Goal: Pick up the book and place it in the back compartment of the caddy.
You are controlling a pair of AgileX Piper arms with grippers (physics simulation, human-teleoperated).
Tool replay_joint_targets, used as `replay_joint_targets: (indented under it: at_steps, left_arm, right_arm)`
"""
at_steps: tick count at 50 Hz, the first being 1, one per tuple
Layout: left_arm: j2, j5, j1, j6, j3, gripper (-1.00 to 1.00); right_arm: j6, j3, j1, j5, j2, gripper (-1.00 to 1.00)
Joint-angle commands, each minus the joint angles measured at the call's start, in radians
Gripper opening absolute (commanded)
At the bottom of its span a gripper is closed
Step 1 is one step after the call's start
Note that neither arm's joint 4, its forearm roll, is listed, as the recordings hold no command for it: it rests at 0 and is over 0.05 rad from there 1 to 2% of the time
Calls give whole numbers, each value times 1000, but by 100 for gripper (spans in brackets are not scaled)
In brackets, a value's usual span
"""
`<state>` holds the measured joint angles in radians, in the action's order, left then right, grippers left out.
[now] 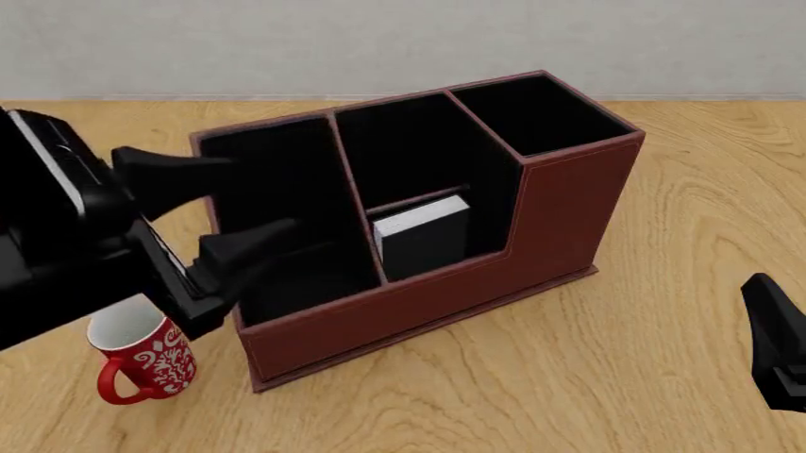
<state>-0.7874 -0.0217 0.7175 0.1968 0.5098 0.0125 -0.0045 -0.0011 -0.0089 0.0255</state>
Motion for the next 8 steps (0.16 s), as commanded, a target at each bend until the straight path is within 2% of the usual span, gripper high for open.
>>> replay_joint_targets:
  at_steps: [1,8]
  left_arm:
    - [62,-49,-24,-13,-10,100]
    - [109,-80,-39,-11,-17,100]
  right_arm:
    - [0,0,0,0,0,100]
    - [0,0,0,0,0,100]
